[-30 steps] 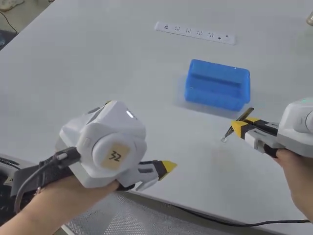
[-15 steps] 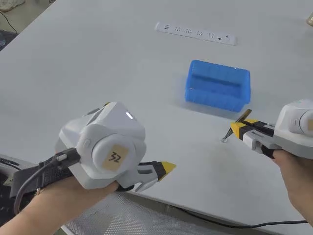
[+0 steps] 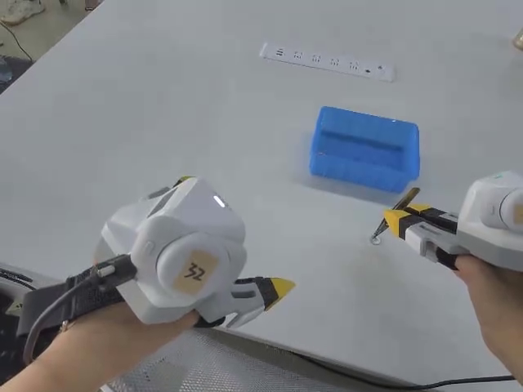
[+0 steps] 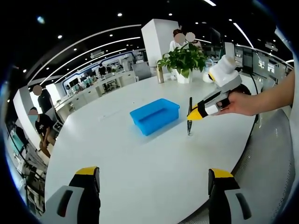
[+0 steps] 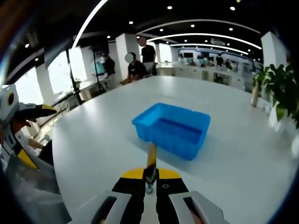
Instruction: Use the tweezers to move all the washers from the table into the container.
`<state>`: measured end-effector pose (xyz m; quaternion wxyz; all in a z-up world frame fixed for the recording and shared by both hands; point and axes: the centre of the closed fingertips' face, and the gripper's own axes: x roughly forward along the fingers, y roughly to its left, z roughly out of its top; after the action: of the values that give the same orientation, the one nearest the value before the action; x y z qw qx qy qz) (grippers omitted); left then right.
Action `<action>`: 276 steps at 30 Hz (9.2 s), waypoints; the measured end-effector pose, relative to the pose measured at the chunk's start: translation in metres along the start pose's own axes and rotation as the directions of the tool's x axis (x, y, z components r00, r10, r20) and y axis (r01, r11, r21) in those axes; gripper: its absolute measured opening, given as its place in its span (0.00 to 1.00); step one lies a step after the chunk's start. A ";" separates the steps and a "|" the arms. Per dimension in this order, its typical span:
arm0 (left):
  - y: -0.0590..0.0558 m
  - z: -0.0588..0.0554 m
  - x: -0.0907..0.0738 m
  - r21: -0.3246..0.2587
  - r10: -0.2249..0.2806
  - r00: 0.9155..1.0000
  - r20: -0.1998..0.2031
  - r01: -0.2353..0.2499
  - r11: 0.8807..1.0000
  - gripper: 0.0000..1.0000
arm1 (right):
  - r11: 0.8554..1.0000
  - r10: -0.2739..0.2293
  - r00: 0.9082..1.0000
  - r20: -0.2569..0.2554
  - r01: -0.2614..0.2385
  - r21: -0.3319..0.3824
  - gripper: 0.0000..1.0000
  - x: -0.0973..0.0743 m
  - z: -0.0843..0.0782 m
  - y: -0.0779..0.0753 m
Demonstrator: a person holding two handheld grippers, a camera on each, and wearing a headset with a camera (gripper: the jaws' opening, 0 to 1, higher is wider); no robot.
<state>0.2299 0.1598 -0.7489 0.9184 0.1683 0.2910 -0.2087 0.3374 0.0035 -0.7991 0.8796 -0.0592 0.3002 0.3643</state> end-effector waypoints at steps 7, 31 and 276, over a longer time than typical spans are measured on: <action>0.000 -0.001 0.001 0.001 -0.002 1.000 -0.001 0.002 1.000 0.99 | 1.000 -0.001 1.000 -0.004 0.001 0.002 0.04 -0.002 -0.001 0.000; 0.000 -0.004 0.001 0.002 -0.002 1.000 -0.009 0.002 1.000 0.99 | 1.000 0.002 1.000 -0.008 -0.002 0.010 0.04 0.000 -0.001 0.000; -0.108 0.020 0.077 0.452 -0.485 0.848 -0.213 0.526 0.721 0.00 | 0.744 -0.002 0.970 -0.245 -0.163 -0.649 0.09 -0.017 -0.053 0.078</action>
<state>0.2448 0.0364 -0.8001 0.7396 0.3197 0.2987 -0.5115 0.2491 0.0326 -0.8237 0.7434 -0.3966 0.2528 0.4755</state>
